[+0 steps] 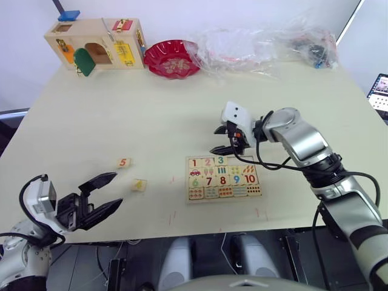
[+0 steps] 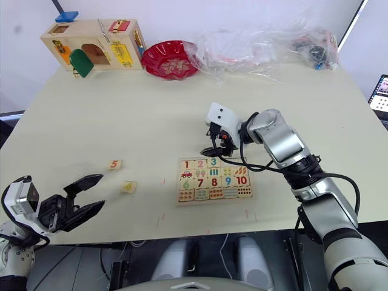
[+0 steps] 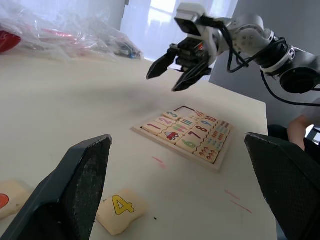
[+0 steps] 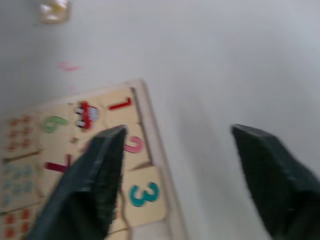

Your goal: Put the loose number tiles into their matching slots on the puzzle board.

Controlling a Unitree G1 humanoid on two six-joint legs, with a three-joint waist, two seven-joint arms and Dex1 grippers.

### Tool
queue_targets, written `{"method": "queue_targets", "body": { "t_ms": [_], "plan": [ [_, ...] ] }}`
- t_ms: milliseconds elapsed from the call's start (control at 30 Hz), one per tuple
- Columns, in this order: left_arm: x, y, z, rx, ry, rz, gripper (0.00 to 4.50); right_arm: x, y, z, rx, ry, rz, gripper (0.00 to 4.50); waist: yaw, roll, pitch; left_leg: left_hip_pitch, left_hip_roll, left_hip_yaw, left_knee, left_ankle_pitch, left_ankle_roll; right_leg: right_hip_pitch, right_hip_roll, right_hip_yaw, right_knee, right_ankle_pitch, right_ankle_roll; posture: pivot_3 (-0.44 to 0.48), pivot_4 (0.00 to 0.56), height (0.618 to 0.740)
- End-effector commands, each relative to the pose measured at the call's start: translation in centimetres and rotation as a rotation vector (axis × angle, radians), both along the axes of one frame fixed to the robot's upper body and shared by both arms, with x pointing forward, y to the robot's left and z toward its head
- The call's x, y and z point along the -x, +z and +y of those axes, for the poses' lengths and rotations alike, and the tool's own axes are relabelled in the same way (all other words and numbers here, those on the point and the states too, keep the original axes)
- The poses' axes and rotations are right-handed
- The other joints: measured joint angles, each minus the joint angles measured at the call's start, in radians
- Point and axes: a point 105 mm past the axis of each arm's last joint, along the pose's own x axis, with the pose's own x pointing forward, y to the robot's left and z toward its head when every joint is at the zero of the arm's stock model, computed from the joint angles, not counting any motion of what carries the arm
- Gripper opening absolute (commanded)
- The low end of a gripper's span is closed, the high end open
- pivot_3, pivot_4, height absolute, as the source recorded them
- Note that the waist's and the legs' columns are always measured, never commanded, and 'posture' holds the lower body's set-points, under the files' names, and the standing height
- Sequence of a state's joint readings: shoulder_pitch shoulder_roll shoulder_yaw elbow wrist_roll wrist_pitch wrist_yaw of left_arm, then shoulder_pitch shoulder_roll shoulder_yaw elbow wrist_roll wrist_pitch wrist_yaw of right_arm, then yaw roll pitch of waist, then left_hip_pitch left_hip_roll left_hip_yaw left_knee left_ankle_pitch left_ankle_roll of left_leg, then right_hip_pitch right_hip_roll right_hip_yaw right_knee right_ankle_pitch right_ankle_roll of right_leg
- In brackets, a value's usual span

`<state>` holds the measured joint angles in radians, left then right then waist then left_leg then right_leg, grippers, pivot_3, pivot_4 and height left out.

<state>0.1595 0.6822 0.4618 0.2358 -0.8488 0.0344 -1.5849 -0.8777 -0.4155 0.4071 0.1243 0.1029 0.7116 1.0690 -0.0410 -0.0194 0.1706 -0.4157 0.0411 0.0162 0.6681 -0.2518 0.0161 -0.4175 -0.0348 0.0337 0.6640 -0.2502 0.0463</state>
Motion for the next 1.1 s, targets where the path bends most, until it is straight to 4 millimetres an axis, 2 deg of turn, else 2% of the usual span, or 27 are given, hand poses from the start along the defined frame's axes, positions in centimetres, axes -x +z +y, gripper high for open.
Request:
{"method": "queue_targets", "body": {
  "t_ms": [33, 100, 133, 167, 633, 1100],
  "plan": [
    [0.3, 0.7, 0.3, -0.010, -0.020, -0.029, 4.50, -0.2, 0.3, 0.1, -0.001, 0.025, -0.038, 1.68, 0.000, 0.000, 0.000, 0.000, 0.000, 0.000, 0.000, 0.000, 0.000, 0.000, 0.000, 0.000, 0.000, 0.000, 0.000, 0.000, 0.150, 0.740],
    [0.5, 0.7, 0.3, -0.010, -0.017, -0.027, 4.50, -0.3, -0.2, -0.1, 0.018, 0.033, -0.034, 0.58, 0.000, 0.000, 0.000, 0.000, 0.000, 0.000, 0.000, 0.000, 0.000, 0.000, 0.000, 0.000, 0.000, 0.000, 0.000, 0.000, 0.150, 0.740],
    [0.6, 0.7, 0.4, -0.010, -0.015, -0.026, 4.50, -0.3, -0.4, -0.1, 0.027, 0.040, -0.031, 0.17, 0.000, 0.000, 0.000, 0.000, 0.000, 0.000, 0.000, 0.000, 0.000, 0.000, 0.000, 0.000, 0.000, 0.000, 0.000, 0.000, 0.150, 0.740],
    [0.7, 0.6, 0.5, -0.010, -0.010, -0.025, 4.50, -0.2, -0.6, -0.2, 0.032, 0.045, -0.027, 0.07, 0.000, 0.000, 0.000, 0.000, 0.000, 0.000, 0.000, 0.000, 0.000, 0.000, 0.000, 0.000, 0.000, 0.000, 0.000, 0.000, 0.150, 0.740],
    [1.4, -0.1, 1.7, -0.028, 0.049, -0.008, 4.50, -0.1, -2.0, -0.6, 0.082, 0.073, -0.007, 0.07, 0.001, 0.000, 0.000, 0.000, 0.000, 0.000, 0.000, 0.000, 0.000, 0.000, 0.000, 0.000, 0.000, 0.000, 0.000, 0.000, 0.150, 0.740],
    [1.3, -0.1, 1.5, -0.031, 0.043, -0.016, 4.50, 0.1, -2.9, -1.0, 0.116, 0.085, 0.010, 0.07, 0.001, 0.000, 0.000, 0.000, 0.000, 0.000, 0.000, 0.000, 0.000, 0.000, 0.000, 0.000, 0.000, 0.000, 0.000, 0.000, 0.150, 0.740]
  ]
}}
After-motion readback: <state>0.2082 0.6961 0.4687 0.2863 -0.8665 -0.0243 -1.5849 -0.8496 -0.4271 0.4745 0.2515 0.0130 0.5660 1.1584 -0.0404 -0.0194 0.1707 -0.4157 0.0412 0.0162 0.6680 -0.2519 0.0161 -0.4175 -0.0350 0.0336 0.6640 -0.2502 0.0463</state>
